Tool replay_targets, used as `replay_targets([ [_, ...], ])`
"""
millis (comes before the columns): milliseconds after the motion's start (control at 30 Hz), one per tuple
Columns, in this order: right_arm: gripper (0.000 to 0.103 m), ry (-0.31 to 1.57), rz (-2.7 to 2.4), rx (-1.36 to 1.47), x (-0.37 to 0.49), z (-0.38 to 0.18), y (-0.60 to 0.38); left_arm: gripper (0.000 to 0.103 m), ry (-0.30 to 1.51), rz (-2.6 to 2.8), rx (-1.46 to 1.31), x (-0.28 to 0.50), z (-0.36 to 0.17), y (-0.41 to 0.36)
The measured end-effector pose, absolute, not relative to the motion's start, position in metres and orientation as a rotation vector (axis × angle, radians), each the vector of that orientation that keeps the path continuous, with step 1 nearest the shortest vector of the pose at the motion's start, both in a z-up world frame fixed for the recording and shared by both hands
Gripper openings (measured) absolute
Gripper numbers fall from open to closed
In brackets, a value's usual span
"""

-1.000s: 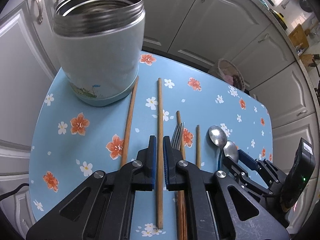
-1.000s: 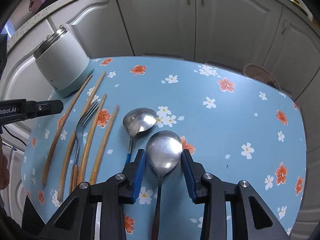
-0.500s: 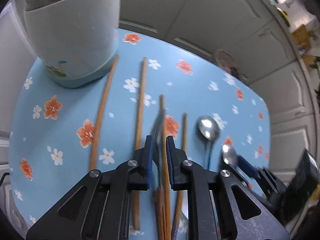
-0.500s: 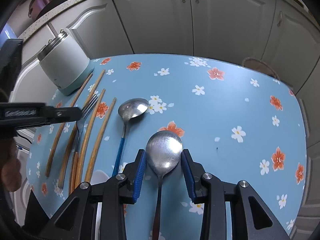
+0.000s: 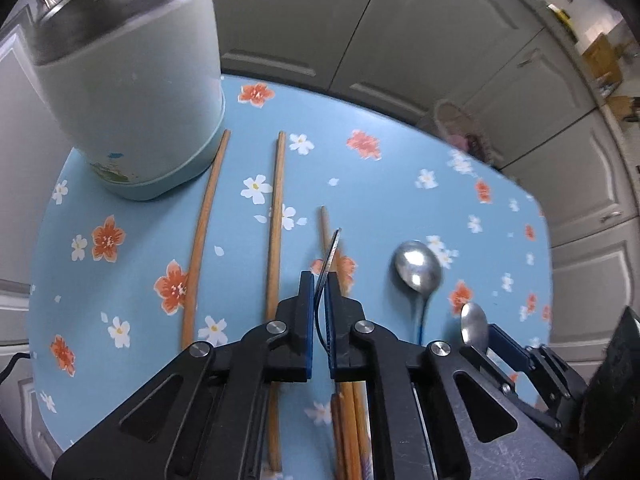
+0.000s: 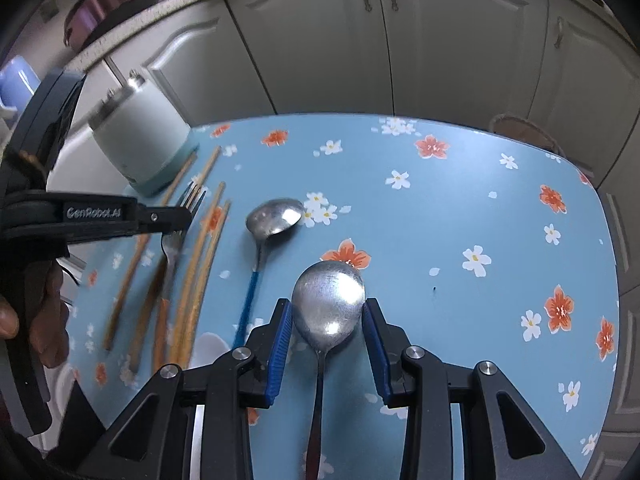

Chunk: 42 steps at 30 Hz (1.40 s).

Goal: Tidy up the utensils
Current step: 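Lift the fork with the left tool while the right tool lifts the spoon toward the jar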

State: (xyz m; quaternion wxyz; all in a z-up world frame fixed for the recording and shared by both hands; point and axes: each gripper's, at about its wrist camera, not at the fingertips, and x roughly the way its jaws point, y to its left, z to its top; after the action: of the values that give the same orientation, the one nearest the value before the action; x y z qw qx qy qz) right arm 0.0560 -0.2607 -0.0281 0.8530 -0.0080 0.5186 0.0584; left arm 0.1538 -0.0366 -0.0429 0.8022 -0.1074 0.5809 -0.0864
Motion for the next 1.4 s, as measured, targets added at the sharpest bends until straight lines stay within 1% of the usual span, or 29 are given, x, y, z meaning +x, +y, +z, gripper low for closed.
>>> replay_targets([
  [400, 0.035, 0.985, 0.169, -0.015, 0.031, 0.018, -0.248, 0.003, 1.108, -0.29, -0.297, 0.115, 0.014, -0.018],
  [800, 0.035, 0.909, 0.223, -0.038, 0.003, 0.046, -0.228, 0.002, 1.041, -0.338, -0.297, 0.082, 0.042, -0.019],
  [1400, 0.034, 0.818, 0.283, -0.078, -0.006, 0.08, -0.198, 0.002, 0.938, -0.355, -0.28, 0.06, 0.09, -0.011],
])
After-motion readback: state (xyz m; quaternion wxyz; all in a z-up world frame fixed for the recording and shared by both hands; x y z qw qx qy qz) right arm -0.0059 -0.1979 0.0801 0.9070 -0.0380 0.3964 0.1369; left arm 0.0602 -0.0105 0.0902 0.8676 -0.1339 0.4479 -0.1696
